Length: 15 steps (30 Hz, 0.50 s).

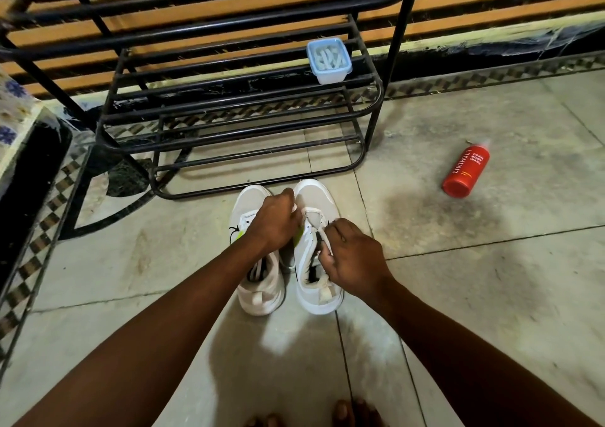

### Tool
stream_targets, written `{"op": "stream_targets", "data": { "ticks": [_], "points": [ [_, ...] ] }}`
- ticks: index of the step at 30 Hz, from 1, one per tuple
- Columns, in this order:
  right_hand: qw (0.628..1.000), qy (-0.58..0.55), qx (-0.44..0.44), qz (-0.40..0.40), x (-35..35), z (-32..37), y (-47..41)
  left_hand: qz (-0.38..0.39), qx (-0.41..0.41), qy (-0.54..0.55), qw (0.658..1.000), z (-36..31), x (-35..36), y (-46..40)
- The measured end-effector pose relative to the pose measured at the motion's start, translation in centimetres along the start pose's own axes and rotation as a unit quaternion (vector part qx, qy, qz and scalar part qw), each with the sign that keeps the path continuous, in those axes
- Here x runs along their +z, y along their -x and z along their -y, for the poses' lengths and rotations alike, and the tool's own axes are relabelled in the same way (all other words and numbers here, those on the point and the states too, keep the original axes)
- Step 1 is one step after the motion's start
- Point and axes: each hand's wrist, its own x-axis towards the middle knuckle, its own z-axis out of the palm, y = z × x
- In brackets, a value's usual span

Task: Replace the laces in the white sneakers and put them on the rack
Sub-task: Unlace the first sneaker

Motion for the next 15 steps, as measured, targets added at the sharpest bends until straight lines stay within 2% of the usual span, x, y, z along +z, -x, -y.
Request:
{"op": "stream_targets", "data": {
  "ticks": [5, 8, 10, 12, 15],
  "points": [
    [1.000, -0.004, 0.011, -0.009, 0.0, 0.4, -0.1, -0.012, -0.046, 0.115, 0.992, 0.8, -0.7, -0.3],
    [1.000, -0.021, 0.007, -0.017, -0.3, 0.4, -0.2, -0.038, -0.012, 0.101, 0.994, 0.8, -1.1, -0.1],
    [0.997, -0.076, 0.013, -0.015, -0.6, 0.2, -0.7, -0.069, -0.011, 0.144, 0.987, 0.3, -1.7, 0.1],
    [0.985, -0.161, 0.038, -0.041, -1.4, 0.1, -1.5, -0.108, -0.032, 0.245, 0.963, -1.1, -2.7, 0.0],
    [0.964, -0.224, 0.048, -0.133, -2.9, 0.9, -3.1, -0.109, -0.070, 0.387, 0.913, -4.4, -4.9, -0.1]
  ]
}}
